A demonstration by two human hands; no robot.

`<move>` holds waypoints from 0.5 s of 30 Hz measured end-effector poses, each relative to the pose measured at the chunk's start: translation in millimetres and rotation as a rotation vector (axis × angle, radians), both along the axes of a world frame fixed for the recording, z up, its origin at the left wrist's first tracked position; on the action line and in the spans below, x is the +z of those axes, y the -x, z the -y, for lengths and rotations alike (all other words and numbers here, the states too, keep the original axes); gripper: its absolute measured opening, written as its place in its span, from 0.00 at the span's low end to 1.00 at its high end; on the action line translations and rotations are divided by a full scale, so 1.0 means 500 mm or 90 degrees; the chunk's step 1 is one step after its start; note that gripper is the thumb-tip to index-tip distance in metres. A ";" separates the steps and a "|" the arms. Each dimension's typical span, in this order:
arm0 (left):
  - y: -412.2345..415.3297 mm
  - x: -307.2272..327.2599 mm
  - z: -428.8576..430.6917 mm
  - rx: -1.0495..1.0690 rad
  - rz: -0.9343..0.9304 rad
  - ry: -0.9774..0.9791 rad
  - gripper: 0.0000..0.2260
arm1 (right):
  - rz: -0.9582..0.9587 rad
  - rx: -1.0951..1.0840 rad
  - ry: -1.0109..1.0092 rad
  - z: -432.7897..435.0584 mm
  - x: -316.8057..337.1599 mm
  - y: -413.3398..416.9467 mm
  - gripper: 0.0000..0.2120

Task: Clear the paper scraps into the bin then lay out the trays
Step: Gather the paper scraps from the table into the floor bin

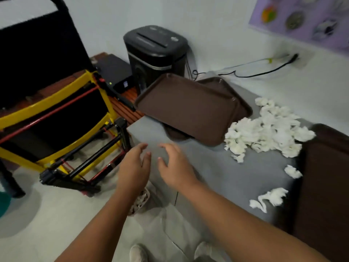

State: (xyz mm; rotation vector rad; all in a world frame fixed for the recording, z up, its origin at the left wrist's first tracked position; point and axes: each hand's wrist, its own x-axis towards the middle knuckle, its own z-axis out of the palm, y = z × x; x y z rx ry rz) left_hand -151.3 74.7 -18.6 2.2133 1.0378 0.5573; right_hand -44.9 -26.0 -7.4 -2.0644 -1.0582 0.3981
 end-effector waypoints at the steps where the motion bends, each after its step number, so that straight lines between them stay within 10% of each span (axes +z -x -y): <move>1: -0.024 0.014 0.022 -0.014 0.005 -0.009 0.15 | 0.008 -0.024 -0.006 0.031 0.011 -0.018 0.20; 15: -0.285 0.017 0.376 -0.353 -0.121 0.027 0.17 | 0.027 -0.256 0.069 0.468 -0.020 -0.201 0.18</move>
